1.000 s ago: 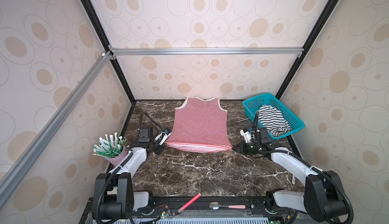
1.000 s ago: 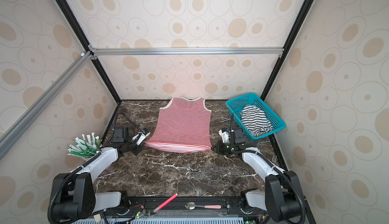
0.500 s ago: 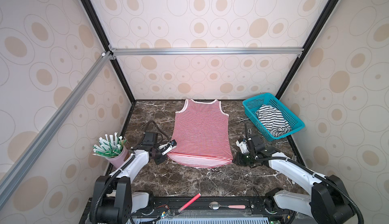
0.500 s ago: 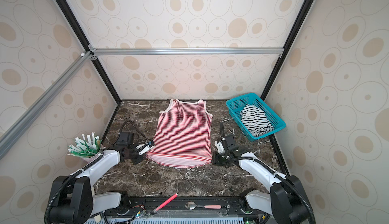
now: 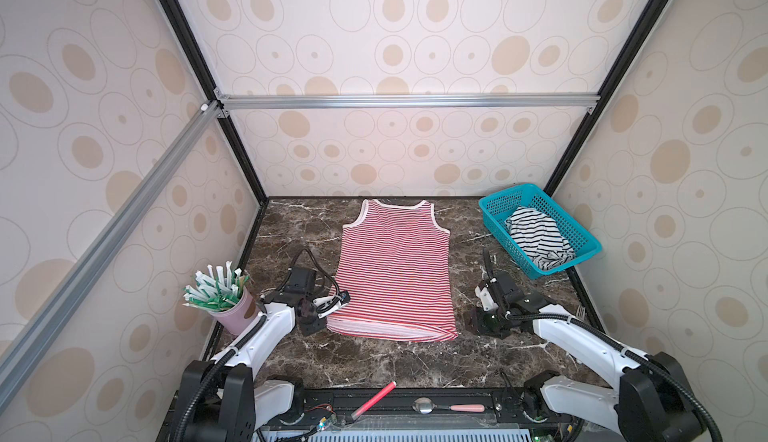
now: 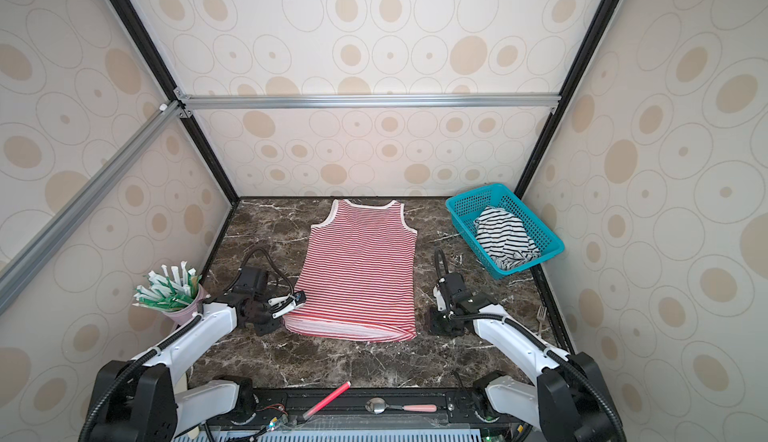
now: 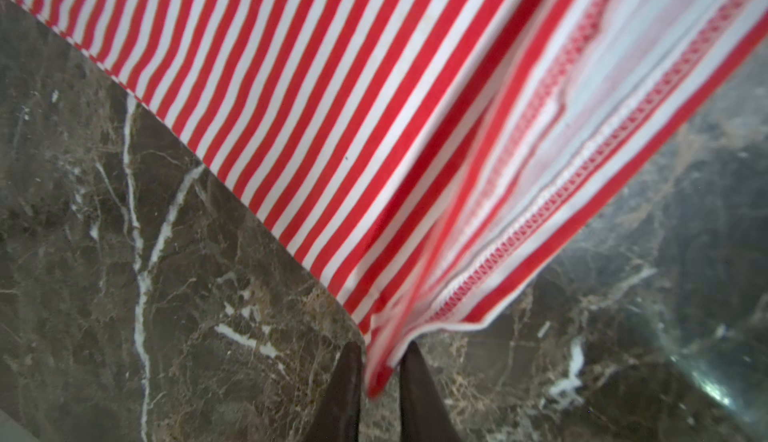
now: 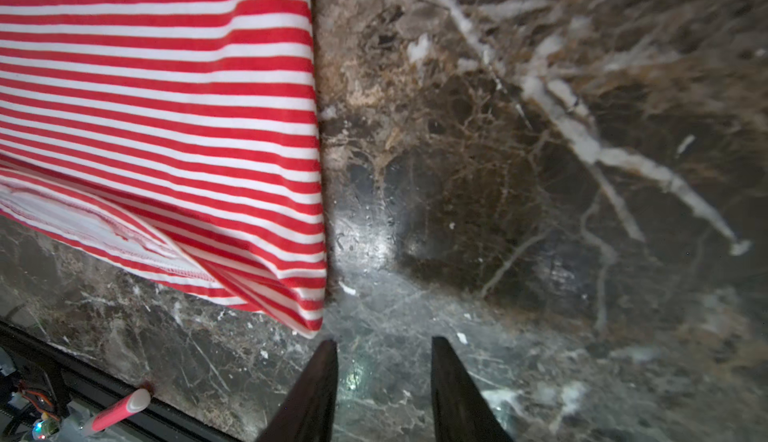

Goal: Fold and stack the tank tops
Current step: 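Grasp the top's hem near the robot with both grippers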

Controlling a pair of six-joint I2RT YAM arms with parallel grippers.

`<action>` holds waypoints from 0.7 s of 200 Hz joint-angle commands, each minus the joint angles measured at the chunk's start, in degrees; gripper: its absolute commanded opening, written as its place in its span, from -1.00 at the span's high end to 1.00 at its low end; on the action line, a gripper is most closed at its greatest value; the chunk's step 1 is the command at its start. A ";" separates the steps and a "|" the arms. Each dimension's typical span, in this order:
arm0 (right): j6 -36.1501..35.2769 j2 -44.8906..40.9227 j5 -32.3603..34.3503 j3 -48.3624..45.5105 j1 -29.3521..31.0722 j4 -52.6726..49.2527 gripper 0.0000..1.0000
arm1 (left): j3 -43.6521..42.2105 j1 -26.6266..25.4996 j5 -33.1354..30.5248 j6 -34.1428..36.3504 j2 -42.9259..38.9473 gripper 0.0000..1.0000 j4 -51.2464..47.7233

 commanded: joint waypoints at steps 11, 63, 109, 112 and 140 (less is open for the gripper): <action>3.36 1.46 0.39 3.65 4.11 0.44 0.24 | 7.07 0.02 4.55 2.27 -2.19 0.50 -8.37; 5.05 12.79 0.64 9.81 10.90 8.24 0.31 | 10.73 -2.63 7.59 -9.25 7.39 0.36 3.14; 4.93 21.25 -0.02 13.90 13.61 11.97 0.22 | 9.22 -8.33 3.63 -15.45 13.05 0.33 14.71; 4.97 21.55 -0.04 14.08 13.71 12.08 0.22 | 9.15 -8.61 3.27 -15.85 13.51 0.34 15.35; 5.44 24.01 -1.36 14.65 14.80 14.10 0.23 | 10.20 -9.68 2.47 -17.47 17.68 0.34 16.70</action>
